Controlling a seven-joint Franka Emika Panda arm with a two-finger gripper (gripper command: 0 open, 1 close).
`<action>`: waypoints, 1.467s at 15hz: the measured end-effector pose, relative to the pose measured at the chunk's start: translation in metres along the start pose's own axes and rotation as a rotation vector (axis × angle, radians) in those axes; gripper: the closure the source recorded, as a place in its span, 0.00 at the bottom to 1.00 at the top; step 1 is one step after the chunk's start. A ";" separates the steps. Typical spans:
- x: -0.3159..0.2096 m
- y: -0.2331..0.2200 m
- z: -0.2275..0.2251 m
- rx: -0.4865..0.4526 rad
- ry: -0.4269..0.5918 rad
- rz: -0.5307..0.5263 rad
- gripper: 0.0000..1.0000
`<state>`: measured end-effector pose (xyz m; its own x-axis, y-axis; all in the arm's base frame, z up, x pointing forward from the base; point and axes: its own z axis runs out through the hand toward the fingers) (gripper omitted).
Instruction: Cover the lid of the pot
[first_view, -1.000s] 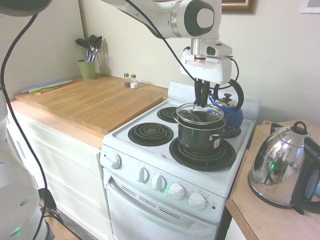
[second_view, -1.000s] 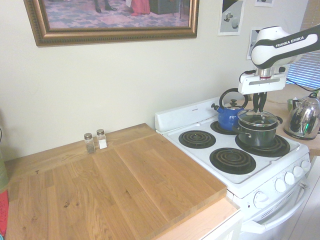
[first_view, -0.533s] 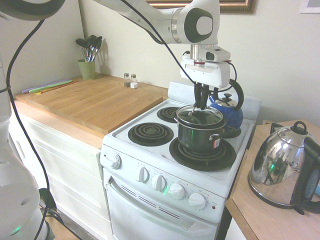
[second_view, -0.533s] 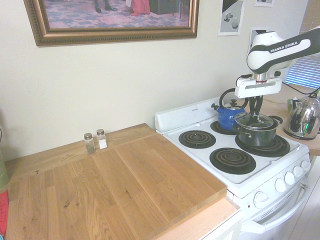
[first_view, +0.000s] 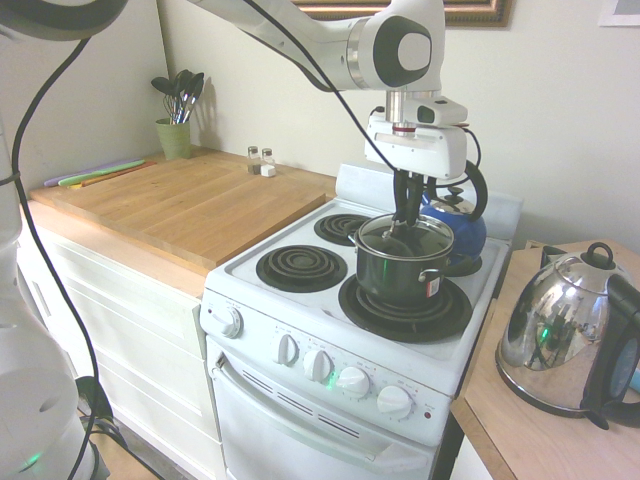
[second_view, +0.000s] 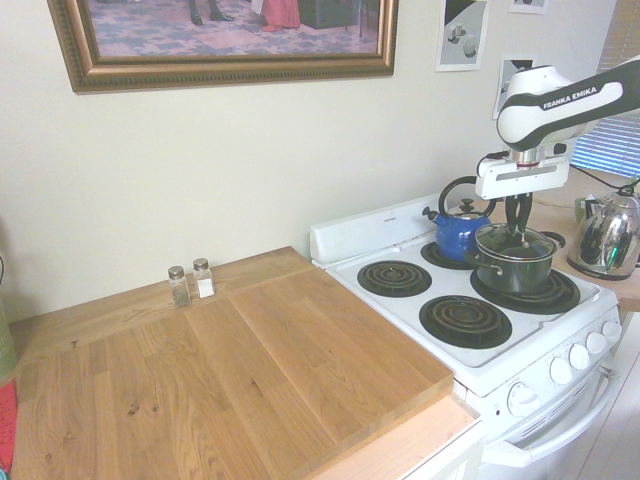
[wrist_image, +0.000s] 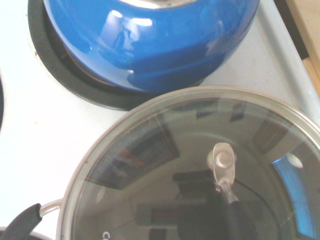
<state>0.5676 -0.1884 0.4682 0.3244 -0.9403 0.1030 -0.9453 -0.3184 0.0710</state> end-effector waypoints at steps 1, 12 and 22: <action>-0.001 0.000 0.001 -0.003 -0.001 -0.002 1.00; -0.003 0.008 -0.015 -0.017 0.003 -0.004 1.00; -0.007 0.002 -0.002 -0.026 0.008 -0.014 1.00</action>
<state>0.5634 -0.1826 0.4700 0.3379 -0.9348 0.1094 -0.9395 -0.3282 0.0981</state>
